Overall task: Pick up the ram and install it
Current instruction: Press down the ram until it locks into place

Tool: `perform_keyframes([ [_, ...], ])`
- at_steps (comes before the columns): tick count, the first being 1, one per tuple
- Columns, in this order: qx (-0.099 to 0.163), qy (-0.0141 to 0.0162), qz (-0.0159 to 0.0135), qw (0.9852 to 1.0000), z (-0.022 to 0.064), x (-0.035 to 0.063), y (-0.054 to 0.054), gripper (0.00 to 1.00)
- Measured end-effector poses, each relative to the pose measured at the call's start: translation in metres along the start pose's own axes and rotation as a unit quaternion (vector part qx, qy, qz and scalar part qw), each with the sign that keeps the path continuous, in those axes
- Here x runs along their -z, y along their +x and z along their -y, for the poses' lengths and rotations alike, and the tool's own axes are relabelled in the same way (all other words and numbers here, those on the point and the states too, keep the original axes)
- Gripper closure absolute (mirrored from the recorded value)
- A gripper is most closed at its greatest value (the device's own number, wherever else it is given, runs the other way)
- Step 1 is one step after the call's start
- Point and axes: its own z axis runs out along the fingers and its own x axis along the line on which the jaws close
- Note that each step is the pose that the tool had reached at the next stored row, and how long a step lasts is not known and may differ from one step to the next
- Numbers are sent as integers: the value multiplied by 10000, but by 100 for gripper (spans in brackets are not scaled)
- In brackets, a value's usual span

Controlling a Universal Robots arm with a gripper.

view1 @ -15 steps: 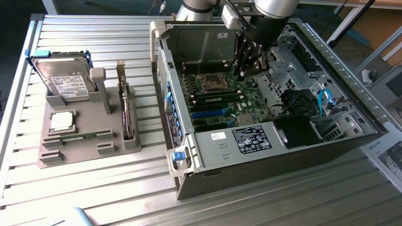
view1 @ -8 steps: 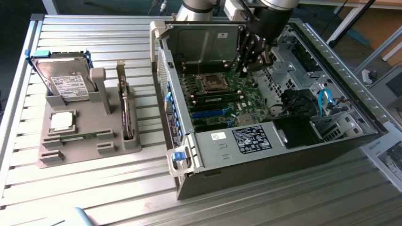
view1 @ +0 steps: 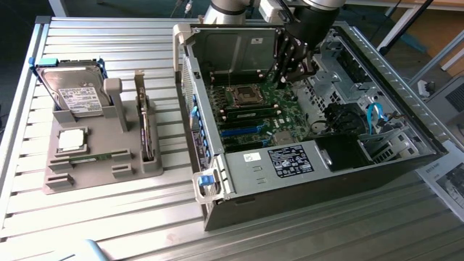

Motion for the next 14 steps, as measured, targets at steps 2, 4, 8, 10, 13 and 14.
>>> perform_keyframes([
  [2,0,0,0,10000,0,0,0,75],
  [4,0,0,0,10000,0,0,0,75],
  [8,0,0,0,10000,0,0,0,75],
  [10,0,0,0,10000,0,0,0,89],
  [13,0,0,0,10000,0,0,0,89],
  [14,0,0,0,10000,0,0,0,89],
])
